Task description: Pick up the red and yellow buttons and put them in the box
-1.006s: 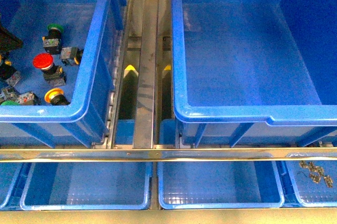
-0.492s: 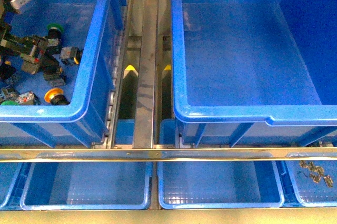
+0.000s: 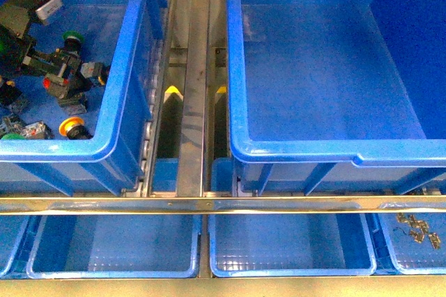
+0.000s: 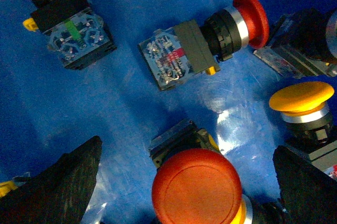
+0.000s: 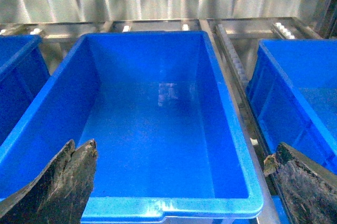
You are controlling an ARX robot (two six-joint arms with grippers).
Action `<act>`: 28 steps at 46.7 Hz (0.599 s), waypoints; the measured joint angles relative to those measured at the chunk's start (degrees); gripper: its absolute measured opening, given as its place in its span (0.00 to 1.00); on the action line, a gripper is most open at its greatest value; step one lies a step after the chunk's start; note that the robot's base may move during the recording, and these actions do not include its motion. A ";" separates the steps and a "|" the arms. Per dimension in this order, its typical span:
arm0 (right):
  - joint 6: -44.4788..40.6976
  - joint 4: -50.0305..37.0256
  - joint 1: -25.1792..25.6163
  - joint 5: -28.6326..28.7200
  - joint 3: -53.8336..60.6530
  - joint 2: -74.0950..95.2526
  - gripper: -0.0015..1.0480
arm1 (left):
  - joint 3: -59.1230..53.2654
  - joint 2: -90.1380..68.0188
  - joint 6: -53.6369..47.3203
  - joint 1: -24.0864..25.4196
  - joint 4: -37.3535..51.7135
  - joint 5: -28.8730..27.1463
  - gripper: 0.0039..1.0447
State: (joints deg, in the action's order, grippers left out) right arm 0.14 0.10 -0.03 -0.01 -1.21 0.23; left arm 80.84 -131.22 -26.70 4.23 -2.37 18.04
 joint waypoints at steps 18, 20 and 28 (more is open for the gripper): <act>0.00 0.00 0.00 0.00 0.00 0.00 0.94 | 0.04 -0.83 1.07 -0.44 -0.20 0.66 0.80; 0.00 0.00 0.00 0.00 0.00 0.00 0.94 | 0.04 -0.83 1.22 -0.44 -0.13 0.66 0.71; 0.00 0.00 0.00 0.00 0.00 0.00 0.94 | 0.02 -0.83 1.57 -0.22 0.24 0.90 0.42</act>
State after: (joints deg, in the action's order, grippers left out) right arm 0.14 0.10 -0.03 -0.01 -1.21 0.23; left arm 80.86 -132.05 -25.12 4.01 -2.13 18.94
